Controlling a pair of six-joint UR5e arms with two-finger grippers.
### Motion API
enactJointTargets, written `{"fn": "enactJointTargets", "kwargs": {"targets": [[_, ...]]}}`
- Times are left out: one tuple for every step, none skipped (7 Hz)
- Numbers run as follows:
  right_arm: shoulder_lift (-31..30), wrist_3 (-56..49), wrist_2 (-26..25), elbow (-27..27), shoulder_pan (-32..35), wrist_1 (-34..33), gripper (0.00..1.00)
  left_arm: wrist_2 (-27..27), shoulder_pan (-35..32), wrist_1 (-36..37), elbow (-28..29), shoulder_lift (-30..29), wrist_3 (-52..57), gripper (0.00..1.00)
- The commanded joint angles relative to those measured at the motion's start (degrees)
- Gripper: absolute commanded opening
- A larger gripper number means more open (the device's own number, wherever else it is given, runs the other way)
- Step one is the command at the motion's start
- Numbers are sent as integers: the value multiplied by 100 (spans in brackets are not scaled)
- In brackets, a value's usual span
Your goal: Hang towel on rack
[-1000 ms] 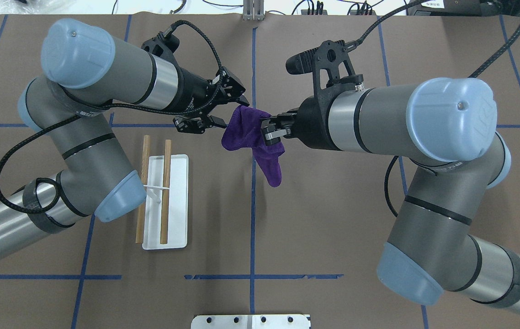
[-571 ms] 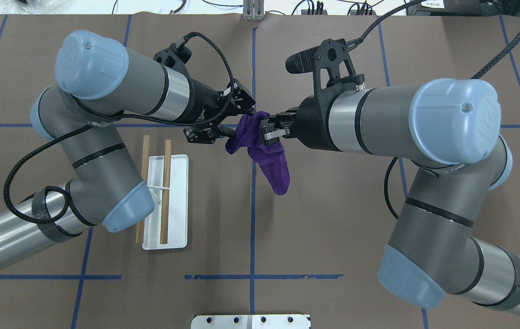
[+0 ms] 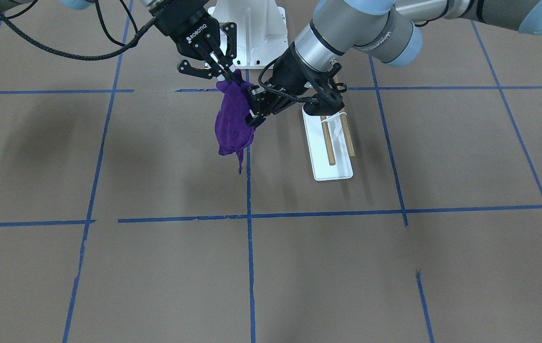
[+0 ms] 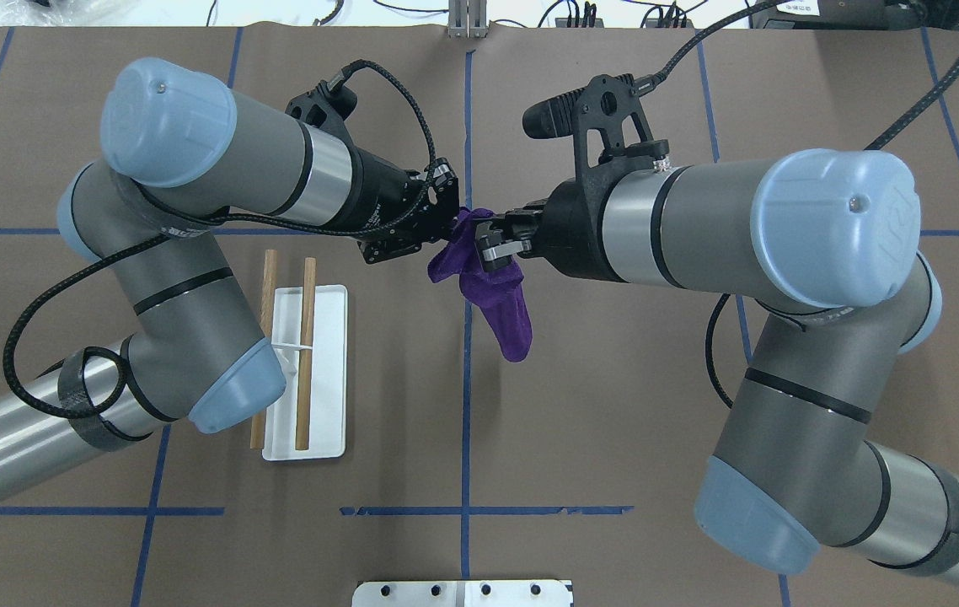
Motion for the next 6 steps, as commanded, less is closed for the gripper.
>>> {"fn": "enactJointTargets", "kwargs": {"targets": [[11,-9,7,-4,-5,0,0,9,0,5,-26,10,14,0],[-6,-35,77,-22,-22,-35,0,35,0,5,-44,45,58,0],[-85,-35,113,-30,-40,-114,99,44,-17,5,-52,80,102,0],[-94,-70,600,-31,91,-558,100,44,-43,5,-87,133,111,0],[-199,-70,1040,-31,396,-676,100,44,-61,5,-262,238,119,0],[-522,-88,1514,13,661,-686,100,27,-87,13,-533,465,337,0]]}}
